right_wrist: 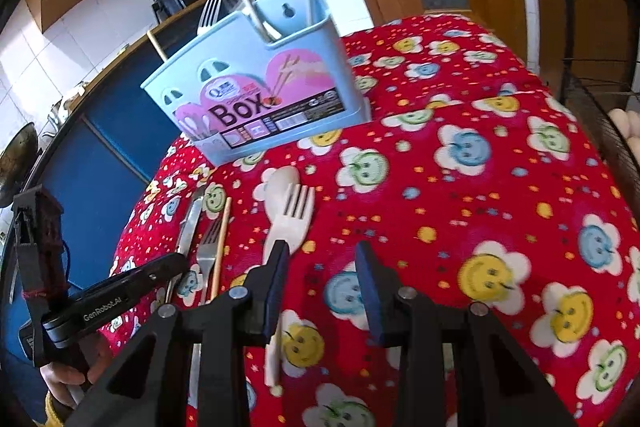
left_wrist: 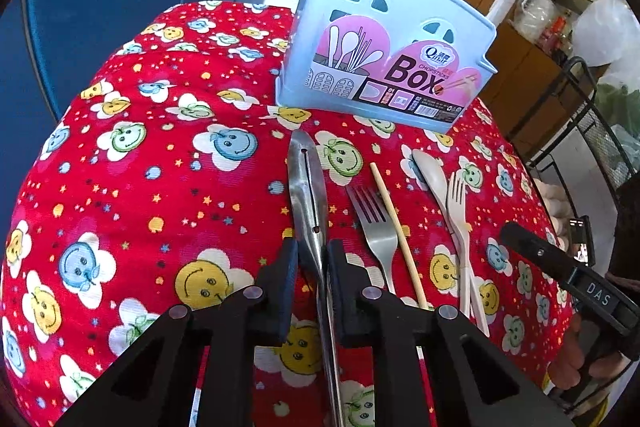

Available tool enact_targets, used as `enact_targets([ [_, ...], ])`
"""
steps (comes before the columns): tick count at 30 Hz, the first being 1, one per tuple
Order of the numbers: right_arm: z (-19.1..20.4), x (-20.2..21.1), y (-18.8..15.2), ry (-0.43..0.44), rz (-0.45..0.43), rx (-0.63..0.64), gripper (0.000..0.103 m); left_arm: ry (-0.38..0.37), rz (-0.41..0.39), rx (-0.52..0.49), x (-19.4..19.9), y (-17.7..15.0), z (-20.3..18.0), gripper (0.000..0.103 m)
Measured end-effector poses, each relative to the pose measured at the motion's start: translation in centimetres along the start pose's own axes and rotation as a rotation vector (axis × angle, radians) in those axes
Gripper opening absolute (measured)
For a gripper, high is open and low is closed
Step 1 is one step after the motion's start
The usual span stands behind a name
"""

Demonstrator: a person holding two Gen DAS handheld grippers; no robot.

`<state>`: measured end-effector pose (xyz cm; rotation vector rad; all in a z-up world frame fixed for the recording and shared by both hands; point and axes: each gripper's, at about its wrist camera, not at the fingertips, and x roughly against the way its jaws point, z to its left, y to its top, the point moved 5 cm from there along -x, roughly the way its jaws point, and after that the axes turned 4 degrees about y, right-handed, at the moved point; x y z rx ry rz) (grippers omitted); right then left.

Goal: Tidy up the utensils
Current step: 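Grasp the metal tongs with the left tool while the right tool grasps a white plastic fork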

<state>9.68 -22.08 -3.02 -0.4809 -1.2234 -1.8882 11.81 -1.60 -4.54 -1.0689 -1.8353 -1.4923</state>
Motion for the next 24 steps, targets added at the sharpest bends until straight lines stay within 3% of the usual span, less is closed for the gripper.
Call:
enact_targets([
  [10,0.8,-3.8,1.2,0.024,0.070,-0.021,0.037,-0.018,0.027,-0.012,-1.8,1.7,0.0,0.018],
  [15,0.6,-4.4,1.8,0.045,0.056,-0.037,0.037,-0.062,0.027,0.014,-2.2,2.2,0.6,0.018],
  [17,0.3,-4.4,2.0,0.047,0.048,-0.047,0.021,-0.073,0.023,0.020,-2.3,2.4,0.7,0.018],
  [20,0.2,-4.0,2.3,0.059,0.021,-0.053,0.011,-0.081,0.016,0.023,-2.3,2.6,0.7,0.017],
  [24,0.4,-3.0,2.5,0.075,-0.015,-0.033,0.005,-0.082,-0.007,0.016,-1.9,2.4,0.8,0.016],
])
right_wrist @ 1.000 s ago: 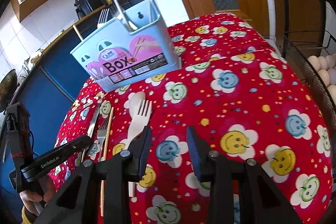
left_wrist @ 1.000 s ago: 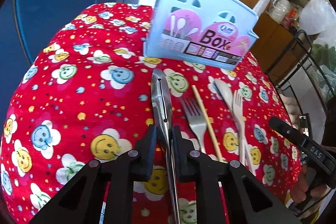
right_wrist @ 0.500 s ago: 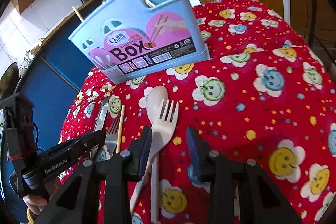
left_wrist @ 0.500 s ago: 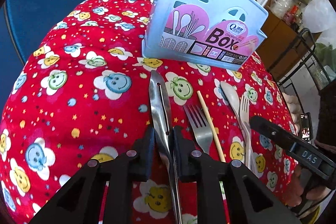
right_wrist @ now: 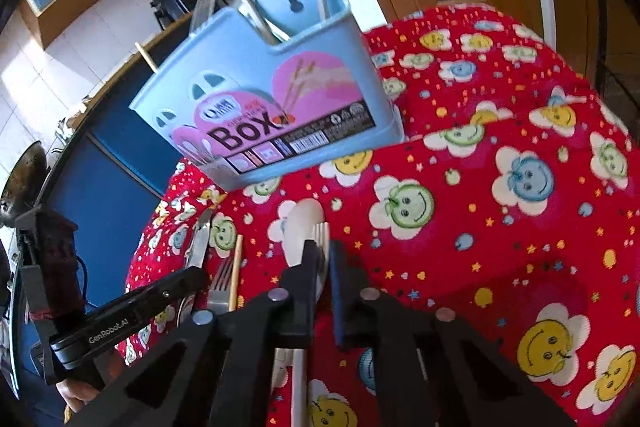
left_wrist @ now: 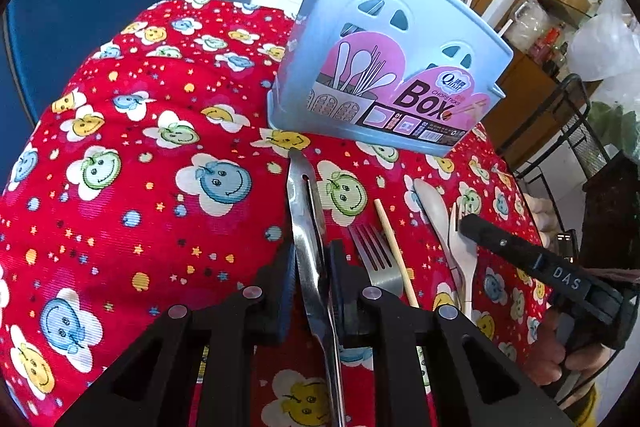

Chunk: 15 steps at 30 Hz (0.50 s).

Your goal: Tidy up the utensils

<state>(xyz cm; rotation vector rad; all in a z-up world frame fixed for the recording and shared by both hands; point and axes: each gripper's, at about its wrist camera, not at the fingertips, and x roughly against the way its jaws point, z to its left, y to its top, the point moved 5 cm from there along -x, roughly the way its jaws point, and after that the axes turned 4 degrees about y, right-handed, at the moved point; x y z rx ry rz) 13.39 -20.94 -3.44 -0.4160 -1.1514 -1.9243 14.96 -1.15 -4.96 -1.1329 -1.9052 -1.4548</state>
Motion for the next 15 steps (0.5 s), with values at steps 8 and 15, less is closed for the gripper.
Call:
enact_targets([
  [8,2.0,2.9,0.3,0.005,-0.090,0.072,0.004,-0.048,-0.051,0.006,2.2,-0.1,-0.3,0.002],
  [15,3.7,5.5,0.6,-0.002,-0.161,0.126,0.004,-0.108,-0.101,-0.012,4.4,-0.3,-1.6,0.000],
])
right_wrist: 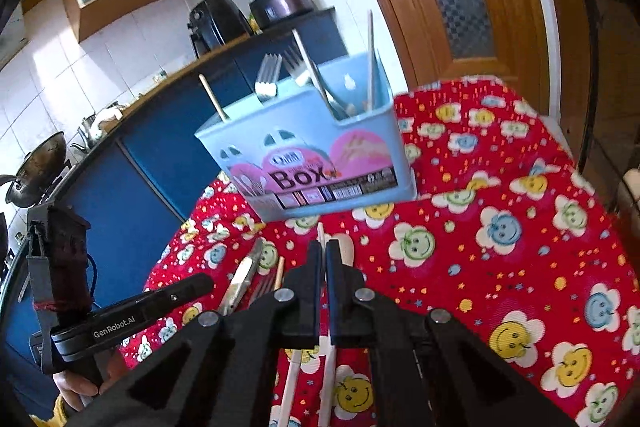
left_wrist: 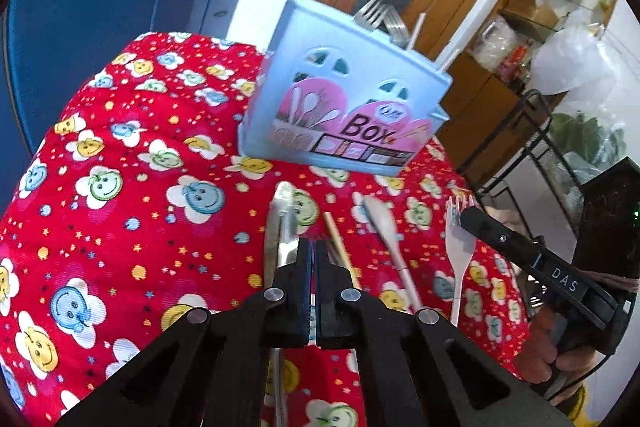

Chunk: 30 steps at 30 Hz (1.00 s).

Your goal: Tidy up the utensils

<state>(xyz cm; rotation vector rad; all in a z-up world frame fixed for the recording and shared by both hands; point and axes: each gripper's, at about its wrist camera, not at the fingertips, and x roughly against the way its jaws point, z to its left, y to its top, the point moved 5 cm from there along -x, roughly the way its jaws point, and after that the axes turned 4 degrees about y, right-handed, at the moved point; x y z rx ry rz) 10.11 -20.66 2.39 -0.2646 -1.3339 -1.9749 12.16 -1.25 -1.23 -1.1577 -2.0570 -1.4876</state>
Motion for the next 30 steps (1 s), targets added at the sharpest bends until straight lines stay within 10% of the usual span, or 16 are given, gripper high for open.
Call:
enact_targets([
  [22,0.7,4.1,3.2,-0.037,-0.132,0.060,0.004,-0.076,-0.161,-0.050,4.9,3.2,-3.5,0.000],
  [30,0.2,4.2,3.3,-0.035,-0.126,0.051,0.004,0.011,-0.075,-0.098,2.8,4.1,-2.7,0.000],
])
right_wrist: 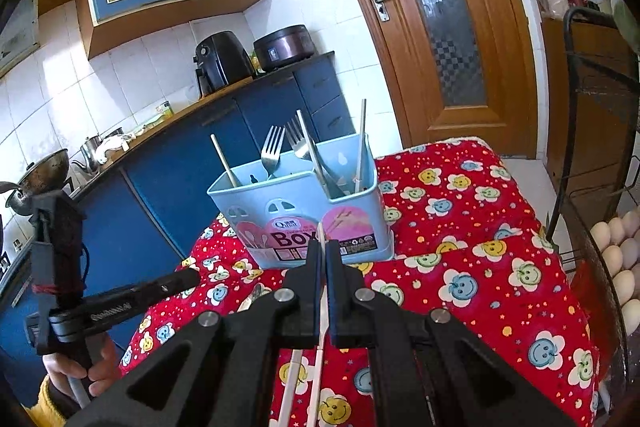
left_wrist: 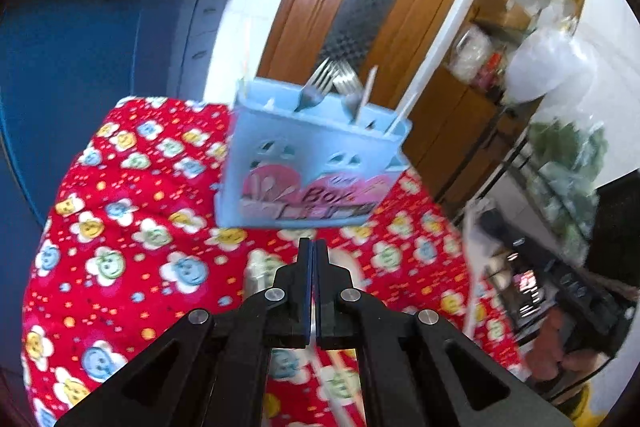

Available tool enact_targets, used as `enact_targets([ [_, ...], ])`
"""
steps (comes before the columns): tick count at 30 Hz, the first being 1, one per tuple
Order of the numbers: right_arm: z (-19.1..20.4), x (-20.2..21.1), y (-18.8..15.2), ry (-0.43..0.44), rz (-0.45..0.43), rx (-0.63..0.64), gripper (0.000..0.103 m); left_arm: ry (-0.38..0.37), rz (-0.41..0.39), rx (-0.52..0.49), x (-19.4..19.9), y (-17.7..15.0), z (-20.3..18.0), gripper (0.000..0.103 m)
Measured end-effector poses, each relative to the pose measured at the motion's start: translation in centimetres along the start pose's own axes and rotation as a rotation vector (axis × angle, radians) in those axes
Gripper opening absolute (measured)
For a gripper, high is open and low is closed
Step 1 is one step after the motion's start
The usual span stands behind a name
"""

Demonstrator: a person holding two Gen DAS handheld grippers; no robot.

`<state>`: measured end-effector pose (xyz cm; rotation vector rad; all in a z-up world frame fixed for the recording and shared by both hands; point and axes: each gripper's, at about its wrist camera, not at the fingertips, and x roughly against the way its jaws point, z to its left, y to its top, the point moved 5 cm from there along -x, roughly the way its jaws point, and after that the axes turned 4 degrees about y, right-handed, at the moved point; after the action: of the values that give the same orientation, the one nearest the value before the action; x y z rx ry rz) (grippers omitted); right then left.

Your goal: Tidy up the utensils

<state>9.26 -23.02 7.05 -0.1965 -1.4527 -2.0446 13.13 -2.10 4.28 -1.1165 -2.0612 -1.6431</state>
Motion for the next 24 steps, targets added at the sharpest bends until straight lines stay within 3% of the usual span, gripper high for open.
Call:
enact_targets([
  [5,-0.4,-0.4,-0.5,-0.003,0.015,-0.009,0.004,0.069,0.114,-0.014,-2.4,-1.7,1.7,0.001],
  [12,-0.7,-0.6,-1.0,-0.007,0.030,-0.014,0.004,0.088,0.243,0.014,-5.9,-3.2,3.8,0.001],
  [24,-1.3,-1.1,-1.4,-0.012,0.046,-0.026,0.004,-0.007,0.357,0.069,-8.6,-3.3,4.5,0.003],
])
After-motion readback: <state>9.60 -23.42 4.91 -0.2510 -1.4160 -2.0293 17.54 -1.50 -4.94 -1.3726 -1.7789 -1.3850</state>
